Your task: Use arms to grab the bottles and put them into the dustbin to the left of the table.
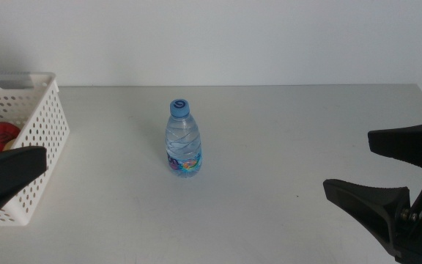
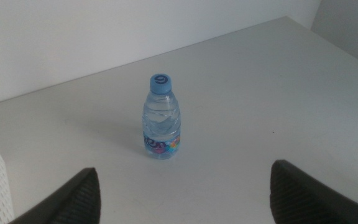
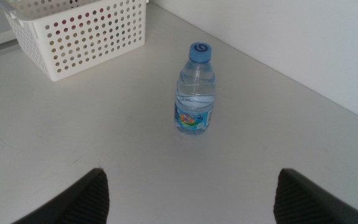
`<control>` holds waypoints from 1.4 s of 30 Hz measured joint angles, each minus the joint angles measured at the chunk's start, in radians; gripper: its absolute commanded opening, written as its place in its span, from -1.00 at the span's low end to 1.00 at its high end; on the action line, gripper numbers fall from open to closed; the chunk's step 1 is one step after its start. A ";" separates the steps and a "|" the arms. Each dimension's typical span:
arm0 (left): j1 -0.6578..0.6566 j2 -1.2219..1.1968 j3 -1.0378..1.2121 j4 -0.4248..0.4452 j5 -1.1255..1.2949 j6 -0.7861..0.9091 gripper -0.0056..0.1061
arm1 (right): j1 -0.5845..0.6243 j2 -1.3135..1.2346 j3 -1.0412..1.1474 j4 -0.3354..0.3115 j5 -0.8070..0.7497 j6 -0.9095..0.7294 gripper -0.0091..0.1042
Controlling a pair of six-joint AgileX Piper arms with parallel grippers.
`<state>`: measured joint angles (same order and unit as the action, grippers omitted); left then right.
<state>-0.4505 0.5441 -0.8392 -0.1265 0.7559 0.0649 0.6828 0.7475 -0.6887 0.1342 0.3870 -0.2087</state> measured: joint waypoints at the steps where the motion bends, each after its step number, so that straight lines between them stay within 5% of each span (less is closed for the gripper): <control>1: 0.000 0.000 0.000 0.008 -0.008 0.000 0.78 | 0.000 0.000 0.000 0.000 0.000 0.000 0.36; 7: 0.000 0.000 0.000 0.105 -0.084 0.000 0.78 | 0.000 0.000 0.000 0.000 0.000 0.000 0.36; 15: 0.000 0.048 0.000 0.132 -0.248 0.000 0.78 | 0.000 0.000 0.000 0.000 0.000 0.000 0.36; 29: 0.000 0.551 0.000 0.132 -0.874 -0.044 0.78 | 0.000 0.000 0.000 0.000 0.000 0.000 0.36; 42: 0.000 0.864 0.121 0.160 -1.191 -0.097 0.78 | 0.000 0.000 0.000 0.000 0.000 0.000 0.36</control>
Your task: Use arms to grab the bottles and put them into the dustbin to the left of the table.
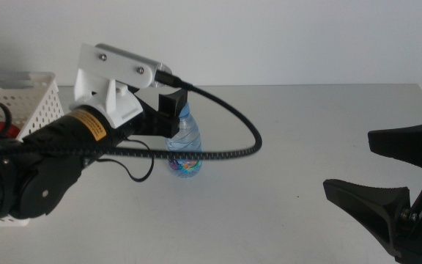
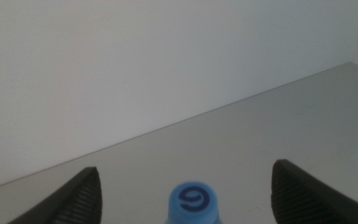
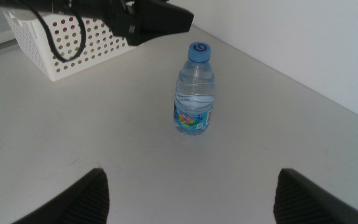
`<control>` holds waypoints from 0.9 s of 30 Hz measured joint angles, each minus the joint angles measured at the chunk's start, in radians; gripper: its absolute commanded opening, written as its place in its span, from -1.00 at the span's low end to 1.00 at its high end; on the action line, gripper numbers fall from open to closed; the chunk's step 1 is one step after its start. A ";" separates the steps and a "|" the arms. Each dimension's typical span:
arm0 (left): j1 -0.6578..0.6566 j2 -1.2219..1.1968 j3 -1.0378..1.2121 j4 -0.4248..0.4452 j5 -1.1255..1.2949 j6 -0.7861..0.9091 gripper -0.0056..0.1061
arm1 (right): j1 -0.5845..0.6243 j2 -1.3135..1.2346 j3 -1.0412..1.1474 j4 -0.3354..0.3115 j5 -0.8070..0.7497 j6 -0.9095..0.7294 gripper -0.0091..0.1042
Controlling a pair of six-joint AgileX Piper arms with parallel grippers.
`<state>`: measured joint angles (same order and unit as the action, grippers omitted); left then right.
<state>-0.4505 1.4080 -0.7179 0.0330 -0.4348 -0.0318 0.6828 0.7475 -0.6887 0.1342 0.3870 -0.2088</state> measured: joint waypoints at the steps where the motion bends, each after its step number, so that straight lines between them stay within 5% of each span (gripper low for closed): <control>1: 0.000 0.009 0.029 0.012 -0.048 0.000 0.78 | 0.000 0.000 0.000 0.000 0.000 0.000 0.36; 15: 0.000 0.318 0.182 0.069 -0.531 -0.060 0.78 | 0.000 0.000 0.000 0.000 0.000 0.000 0.36; 27: 0.000 0.444 0.100 0.028 -0.588 -0.061 0.78 | 0.000 0.000 0.000 0.000 0.000 0.000 0.36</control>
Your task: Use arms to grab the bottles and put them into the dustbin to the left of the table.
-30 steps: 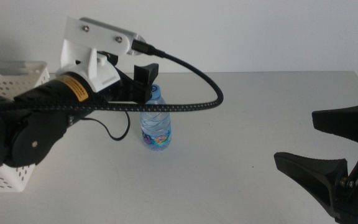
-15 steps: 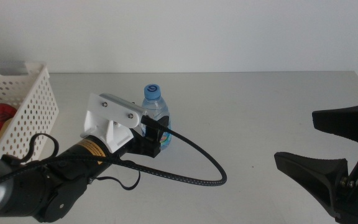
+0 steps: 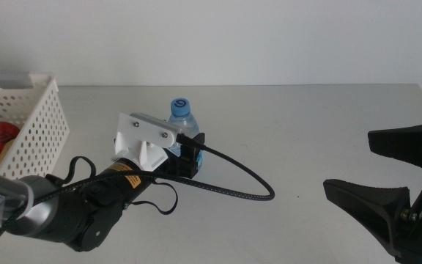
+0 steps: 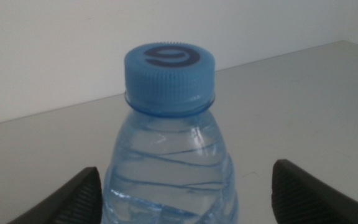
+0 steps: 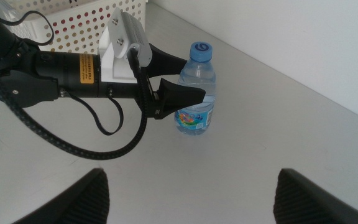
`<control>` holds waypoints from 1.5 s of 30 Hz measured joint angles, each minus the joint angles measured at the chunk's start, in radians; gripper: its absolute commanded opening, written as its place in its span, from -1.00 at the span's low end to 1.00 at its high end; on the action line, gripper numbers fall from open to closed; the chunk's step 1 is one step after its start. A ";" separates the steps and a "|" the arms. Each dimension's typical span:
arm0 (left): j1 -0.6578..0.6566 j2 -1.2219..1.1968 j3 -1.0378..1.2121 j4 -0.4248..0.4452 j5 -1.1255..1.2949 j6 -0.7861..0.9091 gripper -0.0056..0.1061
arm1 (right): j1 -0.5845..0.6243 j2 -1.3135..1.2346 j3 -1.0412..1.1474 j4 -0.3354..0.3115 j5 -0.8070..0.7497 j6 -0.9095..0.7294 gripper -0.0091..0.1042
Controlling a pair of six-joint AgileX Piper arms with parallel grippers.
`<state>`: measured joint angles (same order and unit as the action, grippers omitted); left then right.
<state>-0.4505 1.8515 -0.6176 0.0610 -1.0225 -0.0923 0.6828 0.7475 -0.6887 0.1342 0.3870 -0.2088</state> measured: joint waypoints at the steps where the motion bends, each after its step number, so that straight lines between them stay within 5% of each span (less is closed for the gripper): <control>1: 0.000 0.011 -0.008 -0.005 -0.001 0.000 0.78 | 0.000 0.000 0.000 0.000 0.000 0.000 0.36; 36: -0.003 0.247 -0.138 -0.089 -0.115 0.000 0.72 | 0.000 0.000 0.001 0.000 0.000 0.000 0.36; 40: -0.004 0.266 -0.162 -0.091 -0.115 0.000 0.46 | 0.000 0.000 0.001 0.000 0.000 0.000 0.36; 45: -0.005 0.259 -0.149 -0.061 -0.113 0.000 -0.38 | 0.000 0.000 0.001 0.000 0.000 0.000 0.36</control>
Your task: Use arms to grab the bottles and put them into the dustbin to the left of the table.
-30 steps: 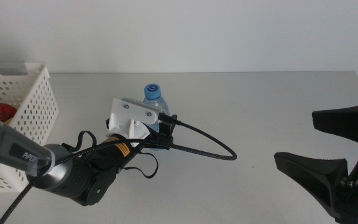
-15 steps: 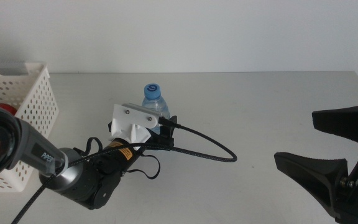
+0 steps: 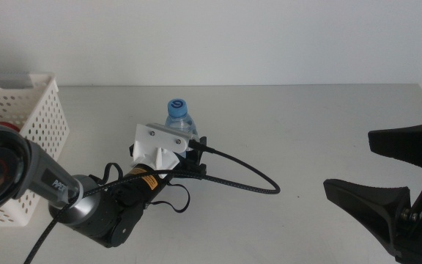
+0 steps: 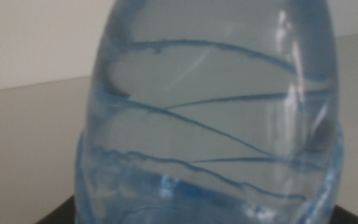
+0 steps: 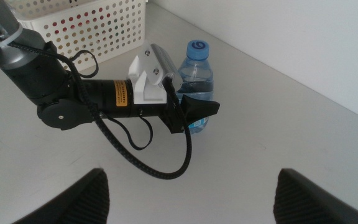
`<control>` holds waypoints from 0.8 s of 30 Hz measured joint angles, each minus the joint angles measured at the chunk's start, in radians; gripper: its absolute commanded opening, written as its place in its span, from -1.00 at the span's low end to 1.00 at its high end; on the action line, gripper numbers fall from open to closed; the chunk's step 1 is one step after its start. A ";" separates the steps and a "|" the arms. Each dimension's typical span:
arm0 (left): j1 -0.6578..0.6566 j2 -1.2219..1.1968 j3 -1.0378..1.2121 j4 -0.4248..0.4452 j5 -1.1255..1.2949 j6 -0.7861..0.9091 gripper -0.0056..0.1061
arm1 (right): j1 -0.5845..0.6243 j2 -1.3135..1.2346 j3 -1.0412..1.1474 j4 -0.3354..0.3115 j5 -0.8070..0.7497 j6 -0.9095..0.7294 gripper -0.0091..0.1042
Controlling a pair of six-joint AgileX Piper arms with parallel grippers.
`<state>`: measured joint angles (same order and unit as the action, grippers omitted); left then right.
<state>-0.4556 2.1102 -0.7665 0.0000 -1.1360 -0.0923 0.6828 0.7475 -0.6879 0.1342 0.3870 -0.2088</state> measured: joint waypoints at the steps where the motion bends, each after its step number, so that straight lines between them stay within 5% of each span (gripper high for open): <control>1: 0.000 -0.011 0.011 0.011 0.007 0.000 -0.59 | 0.000 0.000 0.000 0.000 0.000 0.000 0.36; 3: 0.000 -0.042 0.031 0.037 0.046 -0.001 -0.93 | 0.000 0.000 0.000 0.000 0.000 0.000 0.36; 14: -0.002 -0.431 0.008 0.069 0.742 -0.026 -0.93 | 0.000 0.000 0.000 0.000 0.000 -0.001 0.36; 24: -0.002 -0.598 -0.369 0.067 1.615 -0.026 -0.93 | 0.000 0.000 0.000 0.000 0.001 -0.001 0.36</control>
<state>-0.4579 1.5117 -1.1359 0.0668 0.4792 -0.1186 0.6828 0.7475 -0.6879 0.1342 0.3880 -0.2097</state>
